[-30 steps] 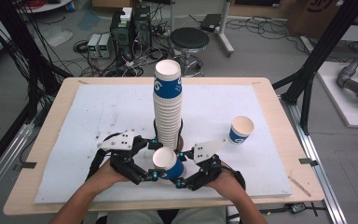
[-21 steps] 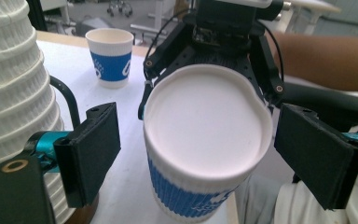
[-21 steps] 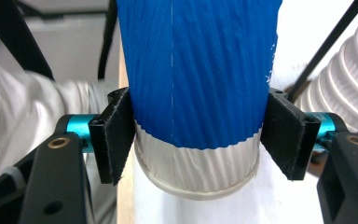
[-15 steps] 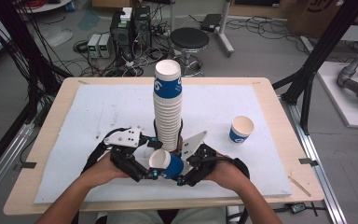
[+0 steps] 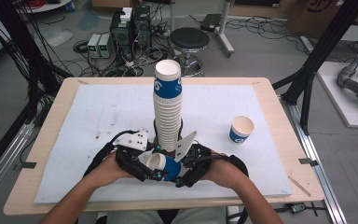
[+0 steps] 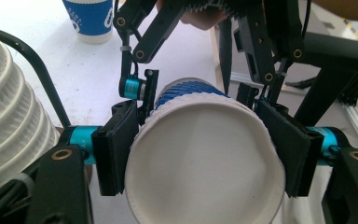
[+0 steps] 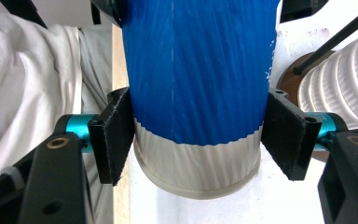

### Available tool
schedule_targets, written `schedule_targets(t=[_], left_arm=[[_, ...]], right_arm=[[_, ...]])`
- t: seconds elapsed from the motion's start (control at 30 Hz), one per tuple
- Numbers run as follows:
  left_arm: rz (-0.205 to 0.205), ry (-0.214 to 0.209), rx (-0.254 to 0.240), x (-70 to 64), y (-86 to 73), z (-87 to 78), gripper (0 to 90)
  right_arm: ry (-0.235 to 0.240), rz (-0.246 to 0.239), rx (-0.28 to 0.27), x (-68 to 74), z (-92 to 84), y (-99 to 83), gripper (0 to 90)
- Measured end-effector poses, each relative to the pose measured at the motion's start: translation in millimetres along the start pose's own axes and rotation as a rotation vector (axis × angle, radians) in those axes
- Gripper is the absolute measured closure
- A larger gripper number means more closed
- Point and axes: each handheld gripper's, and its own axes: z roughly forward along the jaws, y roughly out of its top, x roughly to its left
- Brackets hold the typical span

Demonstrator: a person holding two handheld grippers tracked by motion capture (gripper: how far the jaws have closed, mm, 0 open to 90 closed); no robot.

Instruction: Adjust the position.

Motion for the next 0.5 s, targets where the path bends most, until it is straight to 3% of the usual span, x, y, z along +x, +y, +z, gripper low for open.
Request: schedule_targets(t=[0.17, 0.33, 0.5], left_arm=[[-0.018, -0.004, -0.039, 0.2, -4.5, -1.7, 32.2], [-0.026, -0.009, -0.095, 0.6, -9.1, -5.5, 32.0], [-0.022, -0.011, -0.168, 1.6, -14.9, -10.1, 31.9]], right_arm=[[0.003, 0.016, -0.026, 0.4, -2.1, -3.4, 29.2], [0.038, 0.089, -0.172, -3.5, -6.2, -12.6, 20.0], [0.037, 0.123, -0.284, -3.9, -12.6, -24.4, 20.0]])
